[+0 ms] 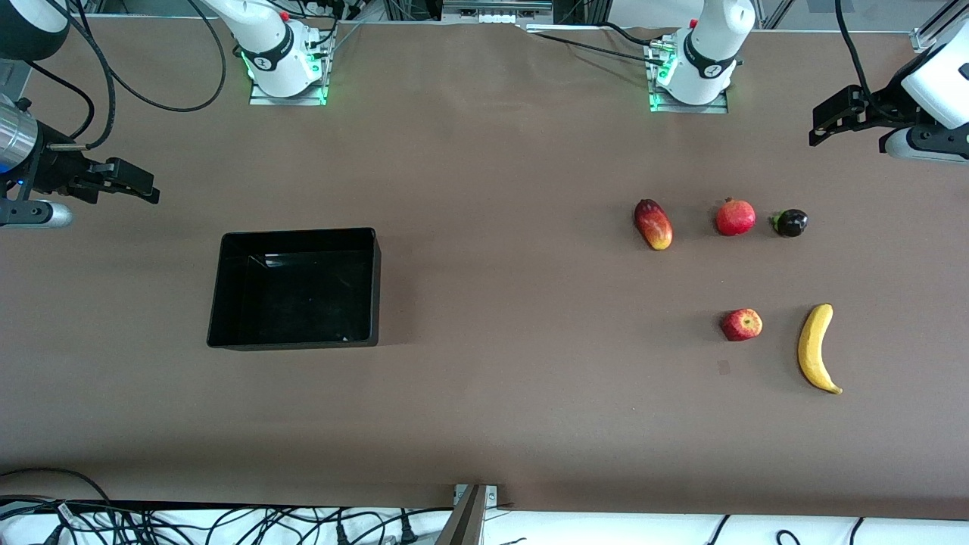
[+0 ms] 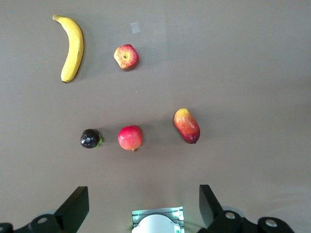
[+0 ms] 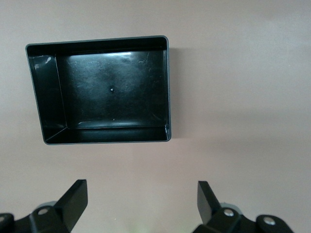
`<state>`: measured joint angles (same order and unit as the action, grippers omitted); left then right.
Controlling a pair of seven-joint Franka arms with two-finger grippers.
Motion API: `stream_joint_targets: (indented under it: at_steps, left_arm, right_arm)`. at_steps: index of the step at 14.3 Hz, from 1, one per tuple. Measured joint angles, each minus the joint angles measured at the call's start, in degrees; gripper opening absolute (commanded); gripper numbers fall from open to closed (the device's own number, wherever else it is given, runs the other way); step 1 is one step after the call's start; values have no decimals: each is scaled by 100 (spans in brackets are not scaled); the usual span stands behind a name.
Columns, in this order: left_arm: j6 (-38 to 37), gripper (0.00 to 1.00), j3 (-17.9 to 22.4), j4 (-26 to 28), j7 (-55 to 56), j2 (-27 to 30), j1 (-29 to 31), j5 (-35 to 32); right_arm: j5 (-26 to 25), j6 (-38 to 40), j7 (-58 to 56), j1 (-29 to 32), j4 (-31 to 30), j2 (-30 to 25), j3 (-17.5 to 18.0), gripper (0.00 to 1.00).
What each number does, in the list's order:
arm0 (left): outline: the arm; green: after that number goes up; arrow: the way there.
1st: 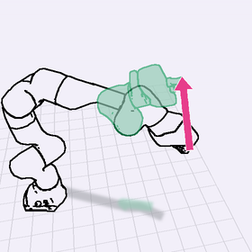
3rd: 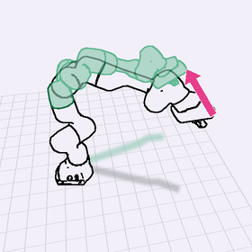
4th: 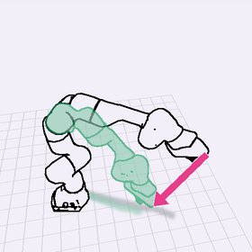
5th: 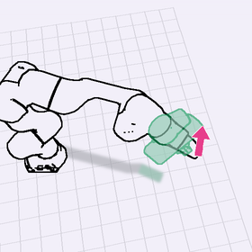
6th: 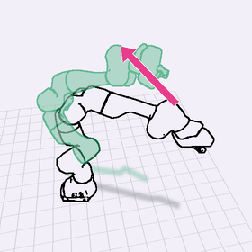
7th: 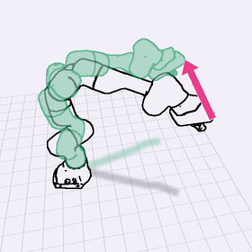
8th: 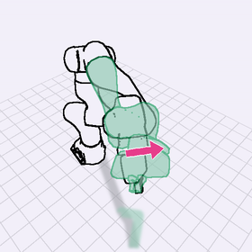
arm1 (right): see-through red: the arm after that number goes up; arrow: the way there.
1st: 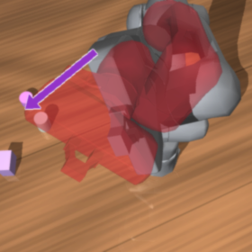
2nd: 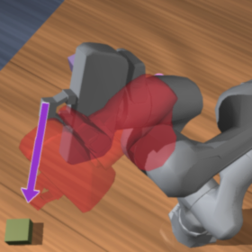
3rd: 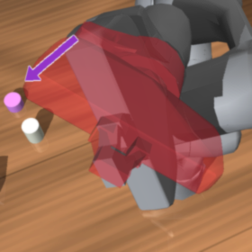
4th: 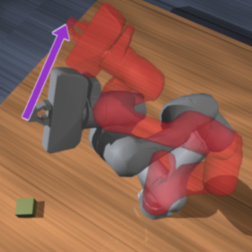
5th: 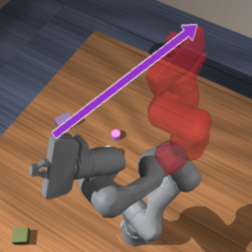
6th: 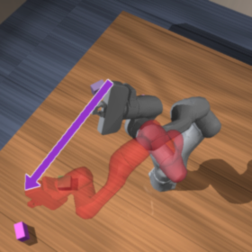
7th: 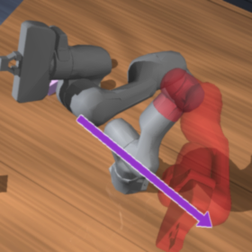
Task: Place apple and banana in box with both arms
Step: 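Move the right gripper toward the side of the black box, then push the black box with the right gripper while the left gripper reaches the apple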
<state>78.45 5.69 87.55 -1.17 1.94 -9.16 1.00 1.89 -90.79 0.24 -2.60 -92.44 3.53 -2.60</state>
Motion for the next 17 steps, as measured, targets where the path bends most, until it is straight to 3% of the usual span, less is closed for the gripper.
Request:
stream_joint_targets:
  at_steps: [9, 14, 17]
  left_arm:
    - [5, 100, 0, 0, 0, -14, 2, 0]
    - [85, 100, 3, 2, 0, -78, 4, 0]
    - [768, 100, 20, 47, 0, -425, 27, -1]
  right_arm:
    - [-130, -311, -174, 0, -147, 205, -115, 100]
    - [-166, -2352, -228, 4, -1248, 1156, -299, 100]
    - [-165, -3250, -237, 0, -1667, 1616, -326, 100]
